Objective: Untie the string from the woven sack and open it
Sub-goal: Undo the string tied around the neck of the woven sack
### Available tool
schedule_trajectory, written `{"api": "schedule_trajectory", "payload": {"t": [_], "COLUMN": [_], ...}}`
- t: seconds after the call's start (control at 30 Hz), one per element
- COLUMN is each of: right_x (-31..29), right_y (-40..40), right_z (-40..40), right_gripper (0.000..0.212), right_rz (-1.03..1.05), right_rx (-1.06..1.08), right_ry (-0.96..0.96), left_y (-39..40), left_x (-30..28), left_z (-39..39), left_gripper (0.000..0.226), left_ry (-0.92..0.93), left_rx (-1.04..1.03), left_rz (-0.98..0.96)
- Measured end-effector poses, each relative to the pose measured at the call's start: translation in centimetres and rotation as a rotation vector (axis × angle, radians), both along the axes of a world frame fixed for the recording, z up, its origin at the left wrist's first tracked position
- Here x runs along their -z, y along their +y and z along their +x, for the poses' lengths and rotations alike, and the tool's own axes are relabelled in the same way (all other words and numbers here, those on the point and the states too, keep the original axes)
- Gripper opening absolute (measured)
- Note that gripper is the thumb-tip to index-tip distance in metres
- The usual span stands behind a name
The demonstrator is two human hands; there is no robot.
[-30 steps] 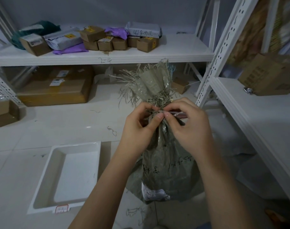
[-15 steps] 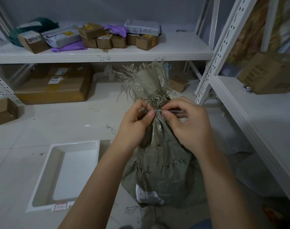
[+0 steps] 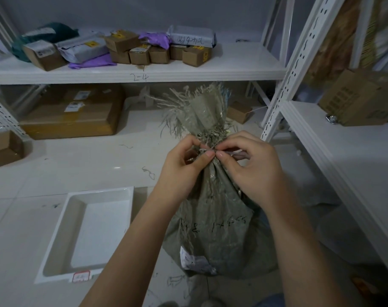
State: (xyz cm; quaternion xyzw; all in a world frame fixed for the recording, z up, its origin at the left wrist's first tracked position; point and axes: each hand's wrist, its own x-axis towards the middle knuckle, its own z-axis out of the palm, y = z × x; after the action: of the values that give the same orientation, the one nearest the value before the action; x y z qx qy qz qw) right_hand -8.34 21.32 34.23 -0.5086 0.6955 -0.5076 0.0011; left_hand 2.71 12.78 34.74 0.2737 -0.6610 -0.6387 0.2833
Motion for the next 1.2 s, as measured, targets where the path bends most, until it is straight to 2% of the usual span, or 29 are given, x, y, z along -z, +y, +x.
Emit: {"api": "schedule_trajectory", "payload": {"t": [0.27,0.53,0.77,1.03,1.2], "right_x": [-0.37,-0.12,-0.05,-0.35,-0.52], "right_y": [0.45,0.31,0.16,0.49,0.76], "right_z": [-0.21,-0.17,-0.21,-0.13,-0.31], "right_gripper": [0.011,0.010,0.009,0.008,0.014], "right_rz": [-0.008,0.001,0.027,0.039,0.040], "right_rx": [0.045,0.016,0.019,0.042,0.067], "right_ry": [-0.063,-0.047,-0.056,-0.096,-0.161], "left_y": [-0.60,-0.14,-0.20,-0.54,-0.68], "left_x": [-0.36,0.12,-0.06,-0.06,-0.13], "left_z": [0.42,-0.05,-0.02,-0.03,0.05], "left_gripper": [0.020,0.006,0.018,0.022,0.021], "left_ry": [0.005,0.016,0.030,-0.005,-0.027], "left_rx": [0.007,0.032,0.035,-0.012,0.001], "left_rz": [0.118,0.034,0.077,0.183,0.161]}}
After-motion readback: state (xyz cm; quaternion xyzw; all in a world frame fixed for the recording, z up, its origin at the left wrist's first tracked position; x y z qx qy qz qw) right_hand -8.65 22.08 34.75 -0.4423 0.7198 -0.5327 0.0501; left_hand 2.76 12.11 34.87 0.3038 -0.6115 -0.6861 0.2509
